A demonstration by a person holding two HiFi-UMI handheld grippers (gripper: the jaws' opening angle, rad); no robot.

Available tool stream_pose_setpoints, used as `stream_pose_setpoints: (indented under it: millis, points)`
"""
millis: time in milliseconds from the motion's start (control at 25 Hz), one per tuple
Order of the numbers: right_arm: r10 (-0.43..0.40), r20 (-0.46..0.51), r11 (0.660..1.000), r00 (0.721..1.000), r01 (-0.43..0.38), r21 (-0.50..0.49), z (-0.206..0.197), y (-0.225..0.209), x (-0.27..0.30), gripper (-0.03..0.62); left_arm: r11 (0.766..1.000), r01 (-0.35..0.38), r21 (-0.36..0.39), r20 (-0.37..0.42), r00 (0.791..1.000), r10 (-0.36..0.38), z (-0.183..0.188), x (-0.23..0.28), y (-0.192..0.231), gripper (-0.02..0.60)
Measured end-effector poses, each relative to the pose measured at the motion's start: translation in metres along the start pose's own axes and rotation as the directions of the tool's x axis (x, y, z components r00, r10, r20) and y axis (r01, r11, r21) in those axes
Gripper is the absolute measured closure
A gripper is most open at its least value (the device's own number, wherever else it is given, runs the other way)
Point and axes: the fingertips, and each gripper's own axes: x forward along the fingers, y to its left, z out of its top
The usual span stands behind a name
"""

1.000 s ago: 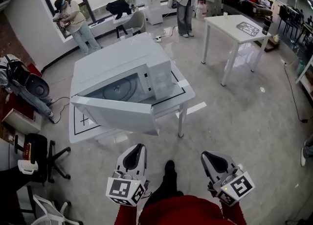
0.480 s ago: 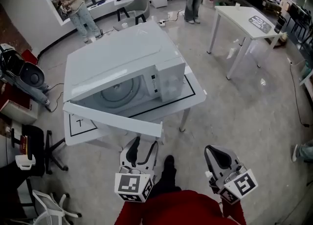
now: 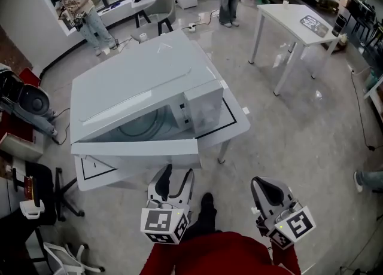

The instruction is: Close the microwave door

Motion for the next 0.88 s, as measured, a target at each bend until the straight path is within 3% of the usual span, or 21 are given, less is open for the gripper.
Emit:
stream_pose_setpoints:
  millis: [880]
  points:
    - [-0.037,0.0,0.999,0.999,0.037,-0.003,0.012,-0.021,0.047,0.579,1.0,0.019,-0.01,0.007,1.0,-0.019,0.025,0.053,0.034,0.376]
